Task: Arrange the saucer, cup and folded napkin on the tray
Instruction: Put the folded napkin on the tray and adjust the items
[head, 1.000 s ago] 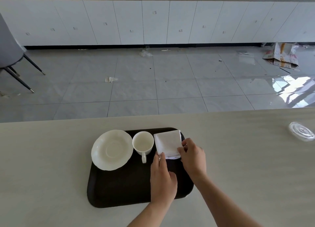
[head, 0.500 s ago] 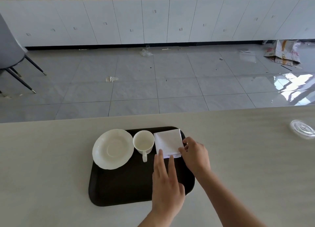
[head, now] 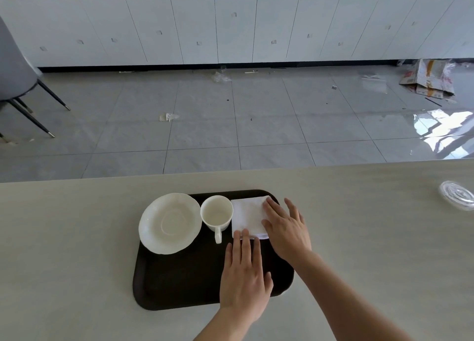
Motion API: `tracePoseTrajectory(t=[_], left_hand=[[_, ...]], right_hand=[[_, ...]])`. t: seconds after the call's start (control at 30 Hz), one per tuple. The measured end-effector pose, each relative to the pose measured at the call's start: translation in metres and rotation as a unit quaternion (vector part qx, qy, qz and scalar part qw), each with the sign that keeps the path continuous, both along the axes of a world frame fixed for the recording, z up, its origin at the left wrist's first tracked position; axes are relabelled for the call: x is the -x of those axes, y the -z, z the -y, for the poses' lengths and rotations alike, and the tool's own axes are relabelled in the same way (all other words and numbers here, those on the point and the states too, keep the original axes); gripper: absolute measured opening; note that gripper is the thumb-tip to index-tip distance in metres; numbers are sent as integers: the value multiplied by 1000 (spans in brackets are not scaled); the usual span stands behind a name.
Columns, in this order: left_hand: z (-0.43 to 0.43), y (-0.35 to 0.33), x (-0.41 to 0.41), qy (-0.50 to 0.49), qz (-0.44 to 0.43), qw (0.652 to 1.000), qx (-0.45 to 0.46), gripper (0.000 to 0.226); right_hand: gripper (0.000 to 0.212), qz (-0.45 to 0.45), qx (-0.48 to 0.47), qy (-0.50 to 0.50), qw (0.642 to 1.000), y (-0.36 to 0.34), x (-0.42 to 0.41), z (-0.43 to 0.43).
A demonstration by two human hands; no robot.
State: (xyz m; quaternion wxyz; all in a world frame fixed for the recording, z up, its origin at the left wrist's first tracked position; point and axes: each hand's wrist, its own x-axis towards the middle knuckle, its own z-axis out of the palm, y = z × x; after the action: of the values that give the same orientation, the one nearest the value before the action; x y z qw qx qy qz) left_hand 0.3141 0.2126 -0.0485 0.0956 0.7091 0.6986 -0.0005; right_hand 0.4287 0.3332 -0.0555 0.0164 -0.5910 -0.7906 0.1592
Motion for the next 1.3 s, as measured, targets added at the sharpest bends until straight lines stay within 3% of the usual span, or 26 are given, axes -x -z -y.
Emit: tracePoseTrajectory(t=[0.4, 0.87, 1.3], left_hand=[[-3, 4, 10, 23, -16, 1000, 7, 76], [-6, 1, 14, 17, -13, 1000, 21, 74], [7, -36, 23, 7, -8, 1000, -16, 69]], right_hand=[[57, -52, -24, -6, 998, -3, -7, 9], [52, -40, 3, -13, 999, -3, -8, 19], [53, -49, -43, -11, 998, -37, -5, 43]])
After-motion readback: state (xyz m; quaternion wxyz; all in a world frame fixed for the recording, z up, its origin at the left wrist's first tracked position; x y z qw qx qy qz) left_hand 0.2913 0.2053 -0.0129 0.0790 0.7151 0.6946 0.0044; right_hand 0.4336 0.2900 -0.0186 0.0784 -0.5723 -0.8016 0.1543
